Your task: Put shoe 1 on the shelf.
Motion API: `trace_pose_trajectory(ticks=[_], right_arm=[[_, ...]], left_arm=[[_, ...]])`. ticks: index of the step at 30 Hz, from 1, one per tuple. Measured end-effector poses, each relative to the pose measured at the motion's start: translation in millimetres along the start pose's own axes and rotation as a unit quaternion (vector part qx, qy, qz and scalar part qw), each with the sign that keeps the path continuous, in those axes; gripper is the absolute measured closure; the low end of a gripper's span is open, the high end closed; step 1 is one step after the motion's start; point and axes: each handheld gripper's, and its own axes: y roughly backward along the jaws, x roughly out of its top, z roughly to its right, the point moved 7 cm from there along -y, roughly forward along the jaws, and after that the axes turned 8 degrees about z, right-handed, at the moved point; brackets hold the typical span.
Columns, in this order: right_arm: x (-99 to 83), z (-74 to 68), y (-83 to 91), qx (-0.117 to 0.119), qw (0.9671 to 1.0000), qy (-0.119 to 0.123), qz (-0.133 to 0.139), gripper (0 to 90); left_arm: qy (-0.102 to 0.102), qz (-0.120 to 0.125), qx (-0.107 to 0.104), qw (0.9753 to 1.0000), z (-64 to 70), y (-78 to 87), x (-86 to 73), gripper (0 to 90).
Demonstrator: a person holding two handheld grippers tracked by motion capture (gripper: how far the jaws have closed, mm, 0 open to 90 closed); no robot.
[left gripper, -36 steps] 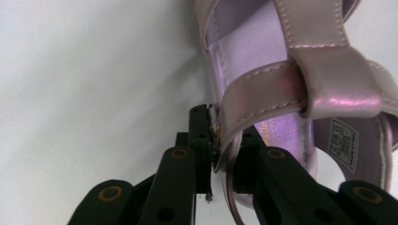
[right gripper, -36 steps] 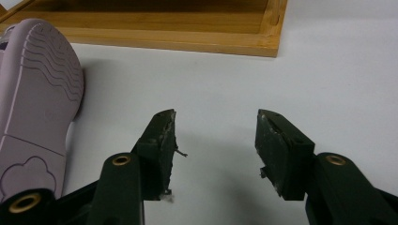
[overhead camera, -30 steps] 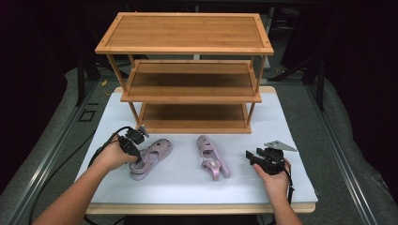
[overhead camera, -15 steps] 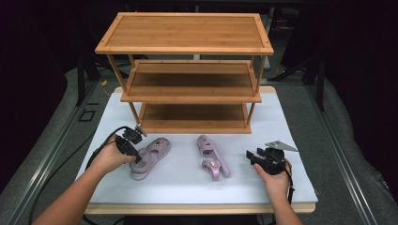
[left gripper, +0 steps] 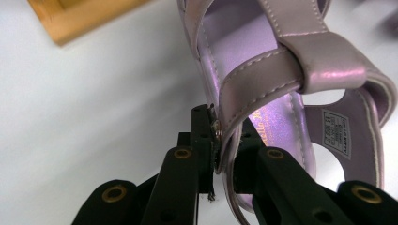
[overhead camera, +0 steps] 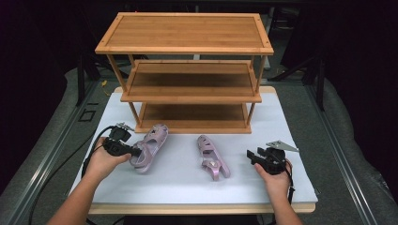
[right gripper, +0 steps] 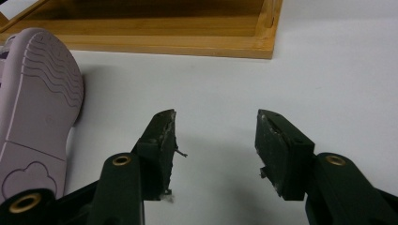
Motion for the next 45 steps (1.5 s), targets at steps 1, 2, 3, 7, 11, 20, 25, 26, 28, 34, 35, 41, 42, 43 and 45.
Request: trace_pose_trajectory(ticks=[1,2,3,7,11,20,25,26,28,34,35,41,42,43,45], right_arm=[[-0.1,0.0,0.0,0.000,1.0000,0.000,-0.001,48.1],[-0.1,0.0,0.1,0.000,1.0000,0.000,0.000,48.2],[0.0,-0.1,0.3,0.000,1.0000,-0.001,0.000,48.2],[0.6,0.4,0.9,-0.003,1.0000,-0.002,0.003,48.2],[0.8,1.0,1.0,-0.003,1.0000,-0.003,0.004,48.2],[-0.3,1.6,0.9,0.000,1.0000,-0.005,0.002,48.2],[-0.4,2.0,0.5,-0.001,0.9999,-0.010,0.005,48.3],[-0.8,1.7,0.4,0.000,0.9999,-0.010,0.004,48.3],[-1.0,1.4,0.5,0.001,1.0000,-0.010,0.002,48.3],[0.9,1.9,2.1,0.001,0.9999,-0.014,0.008,48.2],[1.4,2.3,2.8,0.000,0.9998,-0.015,0.010,48.2],[1.4,5.5,3.8,0.002,0.9997,-0.023,0.011,48.2],[1.3,5.4,4.0,0.003,0.9997,-0.023,0.010,48.2],[1.5,5.3,3.9,0.003,0.9996,-0.024,0.012,48.3],[2.1,4.8,4.3,0.005,0.9996,-0.025,0.014,48.2]], left_arm=[[0.010,0.024,-0.004,0.9997,1.4,3.7,1.5,82.7],[0.017,0.039,-0.006,0.9991,1.9,7.0,2.8,82.7],[0.026,0.056,-0.010,0.9980,3.1,9.3,4.4,82.7],[0.032,0.120,0.001,0.9922,7.2,20.5,11.3,82.7],[0.034,0.175,0.016,0.9838,11.1,27.2,18.1,82.7],[0.068,0.288,0.060,0.9532,10.0,47.4,30.6,82.7],[0.068,0.319,0.088,0.9411,9.0,59.8,34.5,82.7],[0.064,0.340,0.099,0.9332,10.7,65.2,37.2,82.7],[0.062,0.350,0.102,0.9289,12.3,68.7,40.4,82.7],[0.058,0.354,0.100,0.9279,15.5,71.1,59.5,82.7],[0.058,0.352,0.097,0.9290,16.6,70.4,69.4,82.7],[0.059,0.347,0.090,0.9318,16.2,64.2,95.0,82.7],[0.059,0.345,0.089,0.9325,16.1,61.1,103.5,82.7],[0.057,0.344,0.088,0.9330,16.8,58.4,108.7,82.7],[0.042,0.332,0.101,0.9369,17.9,51.4,117.7,82.7]])
